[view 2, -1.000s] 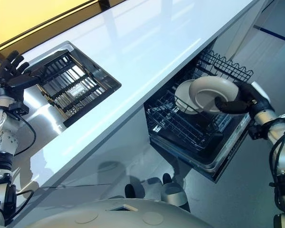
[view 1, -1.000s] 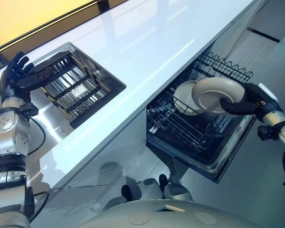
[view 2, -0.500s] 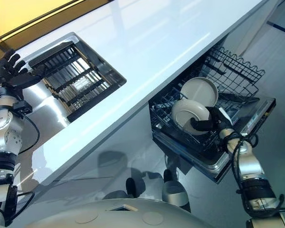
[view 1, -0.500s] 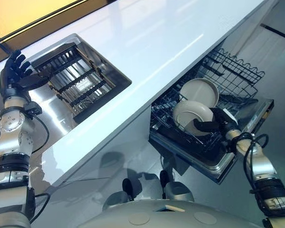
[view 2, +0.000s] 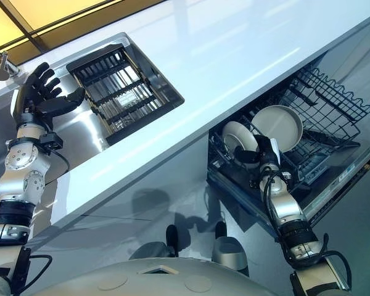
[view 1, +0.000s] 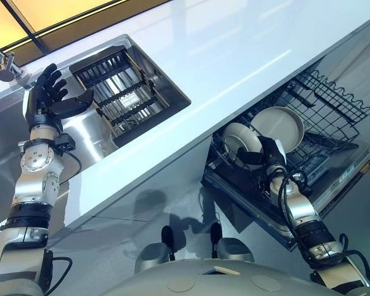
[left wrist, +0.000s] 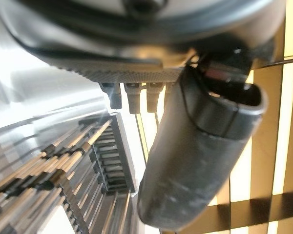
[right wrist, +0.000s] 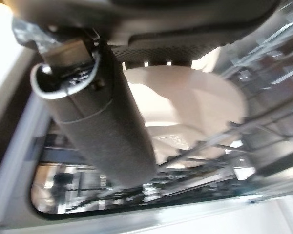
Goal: Pick up plates and place into dishwasher.
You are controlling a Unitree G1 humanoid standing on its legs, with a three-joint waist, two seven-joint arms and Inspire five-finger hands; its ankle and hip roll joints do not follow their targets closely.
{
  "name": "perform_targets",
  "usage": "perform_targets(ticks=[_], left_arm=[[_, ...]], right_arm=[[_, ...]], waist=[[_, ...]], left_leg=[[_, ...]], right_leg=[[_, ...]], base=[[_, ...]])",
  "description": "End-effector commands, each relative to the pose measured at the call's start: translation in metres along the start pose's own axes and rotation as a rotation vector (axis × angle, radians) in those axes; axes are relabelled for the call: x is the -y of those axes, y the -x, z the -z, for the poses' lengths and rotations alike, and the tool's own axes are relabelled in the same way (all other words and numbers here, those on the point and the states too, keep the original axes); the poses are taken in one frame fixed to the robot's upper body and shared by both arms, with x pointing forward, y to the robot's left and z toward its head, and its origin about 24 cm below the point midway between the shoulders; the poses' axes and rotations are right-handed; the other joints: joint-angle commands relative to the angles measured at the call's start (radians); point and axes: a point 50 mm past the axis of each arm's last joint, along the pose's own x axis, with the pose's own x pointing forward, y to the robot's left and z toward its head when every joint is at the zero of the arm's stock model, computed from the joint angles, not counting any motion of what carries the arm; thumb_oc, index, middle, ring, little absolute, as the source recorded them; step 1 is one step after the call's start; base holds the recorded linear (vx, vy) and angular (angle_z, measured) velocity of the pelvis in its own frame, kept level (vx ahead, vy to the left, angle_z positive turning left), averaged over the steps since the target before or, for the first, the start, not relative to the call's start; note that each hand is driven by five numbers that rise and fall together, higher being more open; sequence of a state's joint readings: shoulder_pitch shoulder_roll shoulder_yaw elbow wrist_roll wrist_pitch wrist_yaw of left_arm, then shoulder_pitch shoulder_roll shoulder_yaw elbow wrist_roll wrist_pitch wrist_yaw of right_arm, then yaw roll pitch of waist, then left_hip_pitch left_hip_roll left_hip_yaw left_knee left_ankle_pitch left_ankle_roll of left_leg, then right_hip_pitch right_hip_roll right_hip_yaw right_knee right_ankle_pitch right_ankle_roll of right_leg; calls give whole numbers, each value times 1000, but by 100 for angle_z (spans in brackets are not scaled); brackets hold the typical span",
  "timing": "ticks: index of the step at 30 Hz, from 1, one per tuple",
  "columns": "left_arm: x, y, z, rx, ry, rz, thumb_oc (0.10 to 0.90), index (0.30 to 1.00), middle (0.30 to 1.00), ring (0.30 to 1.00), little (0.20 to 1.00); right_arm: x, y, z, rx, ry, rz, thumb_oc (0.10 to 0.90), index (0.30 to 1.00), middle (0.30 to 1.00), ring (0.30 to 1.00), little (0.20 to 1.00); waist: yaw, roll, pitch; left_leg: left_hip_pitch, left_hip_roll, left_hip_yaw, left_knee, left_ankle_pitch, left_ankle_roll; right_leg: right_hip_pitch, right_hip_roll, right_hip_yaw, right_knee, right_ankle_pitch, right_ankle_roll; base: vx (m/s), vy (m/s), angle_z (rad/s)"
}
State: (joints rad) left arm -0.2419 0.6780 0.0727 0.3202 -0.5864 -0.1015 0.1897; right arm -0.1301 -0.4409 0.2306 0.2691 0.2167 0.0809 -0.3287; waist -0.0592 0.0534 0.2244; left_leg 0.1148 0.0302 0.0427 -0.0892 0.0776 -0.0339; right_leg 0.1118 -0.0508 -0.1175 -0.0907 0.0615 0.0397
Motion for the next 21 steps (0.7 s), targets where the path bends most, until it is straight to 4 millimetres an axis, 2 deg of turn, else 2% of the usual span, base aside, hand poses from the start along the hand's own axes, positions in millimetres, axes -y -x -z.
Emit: perform_targets(ticks=[1,2,5,11,18,21], left_arm=[[15,-9,-40,212,-13,50,800,900,900,900,900],[16,-8,-37,210,-7,51,800,900,900,900,900],[16,-6,-36,204,-2,51,800,900,900,900,900],[2,1,-37,192,-5,16,800,900,900,900,900],[-15,6,-34,184,4,-49,800,900,900,900,900],[-25,5,-31,172,19,-81,800,900,900,900,900]], right_arm=[[-8,4,-102,540,-230,7,800,900,900,900,900],[-5,8,-107,591,-285,37,800,900,900,900,900],[4,12,-104,607,-311,76,800,900,900,900,900],[44,19,-70,506,-345,195,800,900,900,900,900],[80,29,-57,512,-374,386,800,900,900,900,900],[101,29,-44,461,-343,475,800,900,900,900,900]], waist=[[2,36,-51],[-3,41,-51],[-12,46,-54],[-42,43,-58],[-74,47,-48],[-84,52,-47]], left_leg=[[-20,-80,-7,52,-84,54],[-21,-82,-4,52,-87,54],[-20,-84,2,50,-89,54],[-18,-86,28,47,-93,57],[-12,-88,50,41,-97,60],[-9,-90,57,34,-97,59]], right_leg=[[-69,67,11,188,-145,-3],[-74,65,13,191,-147,-1],[-80,61,15,193,-149,2],[-85,58,25,192,-149,6],[-96,56,35,200,-149,11],[-99,53,35,198,-147,14]], base=[[-26,66,16],[-24,76,10],[-10,50,5],[-1,7,0],[-8,3,-4],[-10,-1,-12]])
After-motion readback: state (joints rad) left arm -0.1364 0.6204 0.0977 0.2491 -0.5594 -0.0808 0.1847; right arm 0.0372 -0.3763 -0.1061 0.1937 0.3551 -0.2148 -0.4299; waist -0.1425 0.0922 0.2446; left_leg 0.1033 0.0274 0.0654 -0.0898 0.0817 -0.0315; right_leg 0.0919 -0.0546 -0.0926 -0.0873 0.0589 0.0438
